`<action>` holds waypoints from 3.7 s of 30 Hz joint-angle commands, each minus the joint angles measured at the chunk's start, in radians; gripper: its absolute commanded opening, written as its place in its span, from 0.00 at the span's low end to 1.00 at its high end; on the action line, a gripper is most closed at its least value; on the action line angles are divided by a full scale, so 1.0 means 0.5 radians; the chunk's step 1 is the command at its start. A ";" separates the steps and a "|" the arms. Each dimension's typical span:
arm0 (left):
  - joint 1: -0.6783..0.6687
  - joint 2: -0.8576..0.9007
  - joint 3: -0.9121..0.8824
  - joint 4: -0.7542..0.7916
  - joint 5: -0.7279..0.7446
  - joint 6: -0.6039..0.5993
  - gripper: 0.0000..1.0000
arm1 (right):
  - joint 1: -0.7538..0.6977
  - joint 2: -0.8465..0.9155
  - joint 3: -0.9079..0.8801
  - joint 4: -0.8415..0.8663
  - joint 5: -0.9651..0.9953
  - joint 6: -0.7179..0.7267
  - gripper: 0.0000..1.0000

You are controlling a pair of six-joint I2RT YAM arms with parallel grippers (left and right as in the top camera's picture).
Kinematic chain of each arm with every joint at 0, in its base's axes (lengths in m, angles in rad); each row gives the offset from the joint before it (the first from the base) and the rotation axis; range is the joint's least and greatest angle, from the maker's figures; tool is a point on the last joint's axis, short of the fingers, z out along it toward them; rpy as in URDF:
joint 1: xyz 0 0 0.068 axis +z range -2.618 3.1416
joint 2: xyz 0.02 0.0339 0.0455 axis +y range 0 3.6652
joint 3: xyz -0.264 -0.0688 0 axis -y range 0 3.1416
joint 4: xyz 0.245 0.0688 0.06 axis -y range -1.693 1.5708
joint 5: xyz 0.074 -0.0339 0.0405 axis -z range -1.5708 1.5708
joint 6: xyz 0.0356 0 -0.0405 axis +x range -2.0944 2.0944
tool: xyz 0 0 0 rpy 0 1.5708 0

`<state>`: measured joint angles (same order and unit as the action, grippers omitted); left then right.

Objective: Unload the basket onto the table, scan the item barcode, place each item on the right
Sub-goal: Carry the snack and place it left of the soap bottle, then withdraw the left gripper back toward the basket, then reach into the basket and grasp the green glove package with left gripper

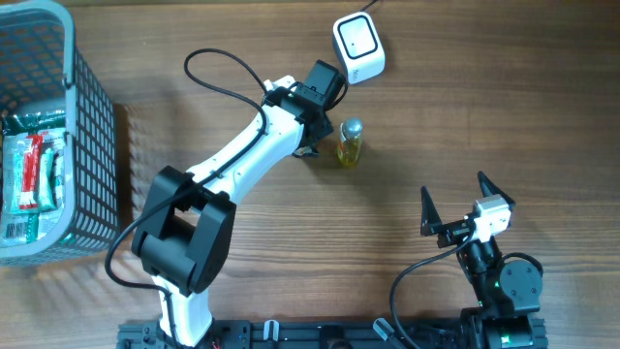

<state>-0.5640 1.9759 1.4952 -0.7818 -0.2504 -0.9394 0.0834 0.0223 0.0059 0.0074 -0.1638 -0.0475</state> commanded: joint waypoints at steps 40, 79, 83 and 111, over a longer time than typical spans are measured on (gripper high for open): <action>2.245 -1.421 0.204 -0.062 -0.105 2.029 1.00 | -0.008 0.001 -0.002 0.010 -0.005 -0.008 1.00; 2.782 0.056 0.188 -0.198 0.835 3.234 1.00 | -0.008 0.001 -0.002 0.010 -0.005 -0.008 1.00; 2.782 0.113 0.188 -0.177 0.835 3.286 1.00 | -0.008 0.001 -0.002 0.010 -0.005 -0.008 1.00; 2.749 0.067 0.193 -0.142 0.637 3.284 1.00 | -0.008 0.001 -0.002 0.010 -0.005 -0.008 1.00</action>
<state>0.8154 2.0449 1.5917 -0.8593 0.0978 0.6807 0.0834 0.0223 0.0059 0.0074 -0.1638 -0.0475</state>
